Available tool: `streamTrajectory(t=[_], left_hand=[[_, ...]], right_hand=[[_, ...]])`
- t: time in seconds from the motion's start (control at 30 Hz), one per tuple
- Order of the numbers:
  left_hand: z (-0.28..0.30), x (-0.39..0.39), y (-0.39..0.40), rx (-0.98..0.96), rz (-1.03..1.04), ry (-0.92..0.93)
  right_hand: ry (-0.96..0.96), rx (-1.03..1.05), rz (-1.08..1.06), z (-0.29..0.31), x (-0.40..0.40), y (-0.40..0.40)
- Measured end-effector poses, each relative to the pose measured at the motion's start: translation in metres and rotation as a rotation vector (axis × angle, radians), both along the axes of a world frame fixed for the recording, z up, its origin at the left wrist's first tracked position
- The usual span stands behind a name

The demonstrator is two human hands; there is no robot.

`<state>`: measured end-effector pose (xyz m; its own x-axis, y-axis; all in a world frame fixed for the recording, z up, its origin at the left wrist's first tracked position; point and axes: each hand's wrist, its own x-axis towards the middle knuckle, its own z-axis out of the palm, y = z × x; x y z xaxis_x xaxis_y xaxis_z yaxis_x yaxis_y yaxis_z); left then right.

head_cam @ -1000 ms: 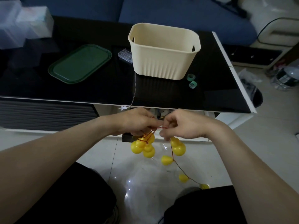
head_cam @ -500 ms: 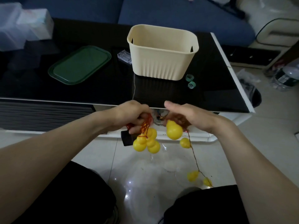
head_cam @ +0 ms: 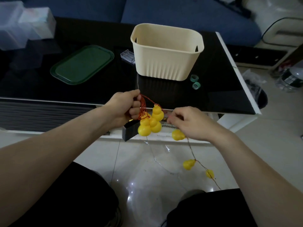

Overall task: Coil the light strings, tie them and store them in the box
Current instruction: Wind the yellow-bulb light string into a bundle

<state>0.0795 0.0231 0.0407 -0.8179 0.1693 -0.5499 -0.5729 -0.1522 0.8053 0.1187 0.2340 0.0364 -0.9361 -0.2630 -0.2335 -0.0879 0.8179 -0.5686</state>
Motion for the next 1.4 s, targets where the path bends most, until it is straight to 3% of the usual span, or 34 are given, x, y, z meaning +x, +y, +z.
streamTrajectory(t=[0.13, 0.43, 0.6, 0.87, 1.03, 1.2, 1.4], left_hand=[[0.004, -0.001, 0.004, 0.135, 0.008, -0.05], [0.006, 0.007, 0.013, 0.233, 0.02, 0.068], [0.0, 0.017, 0.023, 0.131, 0.042, 0.171], [-0.016, 0.03, 0.025, -0.318, -0.402, 0.382], [-0.012, 0.032, 0.025, -0.343, -0.553, 0.355], [-0.012, 0.028, 0.025, -0.348, -0.557, 0.277], [-0.013, 0.028, 0.02, -0.403, -0.691, 0.259]], right_hand=[[0.037, -0.032, 0.066, -0.001, 0.008, -0.017], [0.18, 0.055, 0.198, -0.006, 0.013, -0.028], [0.228, -0.04, 0.257, -0.003, 0.014, -0.032], [0.168, -0.115, 0.109, 0.003, 0.011, -0.018], [0.12, -0.193, 0.073, 0.006, 0.012, -0.016], [0.086, -0.2, 0.027, 0.006, 0.007, -0.017], [-0.047, -0.145, 0.151, 0.002, 0.002, -0.01]])
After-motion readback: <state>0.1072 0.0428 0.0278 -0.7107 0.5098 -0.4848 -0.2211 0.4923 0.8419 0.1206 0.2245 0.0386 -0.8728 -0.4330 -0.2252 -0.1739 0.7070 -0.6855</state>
